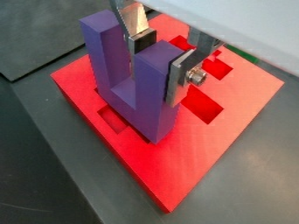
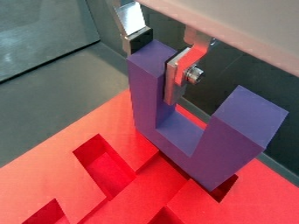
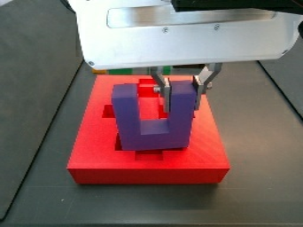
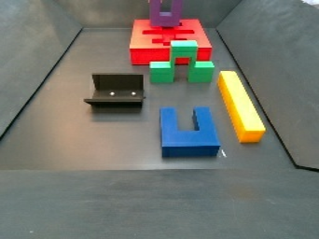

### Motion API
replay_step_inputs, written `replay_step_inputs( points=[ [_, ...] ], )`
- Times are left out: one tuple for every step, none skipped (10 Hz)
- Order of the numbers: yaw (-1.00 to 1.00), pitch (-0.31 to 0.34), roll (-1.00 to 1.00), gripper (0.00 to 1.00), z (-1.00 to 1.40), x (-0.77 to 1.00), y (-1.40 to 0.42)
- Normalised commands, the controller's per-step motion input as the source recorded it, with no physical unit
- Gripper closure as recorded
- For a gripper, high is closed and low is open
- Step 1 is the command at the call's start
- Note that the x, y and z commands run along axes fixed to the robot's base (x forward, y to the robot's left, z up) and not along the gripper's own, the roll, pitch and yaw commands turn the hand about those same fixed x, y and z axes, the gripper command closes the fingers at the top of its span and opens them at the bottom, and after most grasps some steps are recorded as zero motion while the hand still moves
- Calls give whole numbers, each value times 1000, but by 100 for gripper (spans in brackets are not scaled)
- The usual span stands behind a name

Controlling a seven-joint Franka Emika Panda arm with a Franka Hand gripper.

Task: Pick up the purple object. Move up. Move to above the board. Insert the purple object.
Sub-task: Insert the purple object.

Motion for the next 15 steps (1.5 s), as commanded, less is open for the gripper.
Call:
replay_step_inputs(
  points=[
    [-137,0,227,100,-157,-131,-63],
    [-206,0,146,100,-111,-280,-26],
    [-231,0,123,100,-40,-369,0],
    [-180,0,106,100,-57,-220,-43],
    [-69,-10,107,100,-109,-37,-80],
    [-29,-74,113,100,-420,0,-123],
    [-17,-124,130,100,-731,-40,-91],
    [-6,-136,161,100,-803,-129,-83],
    [-6,-131,221,100,-800,-203,-123],
    [0,-113,263,100,-760,-240,-151],
    [0,-90,321,100,-683,-229,-229],
    [-26,-46,329,100,-680,-100,-223],
    [-177,0,311,100,-749,17,-186],
    [-243,19,301,100,-751,180,-200],
    [-260,50,339,100,-663,246,-146]
  ],
)
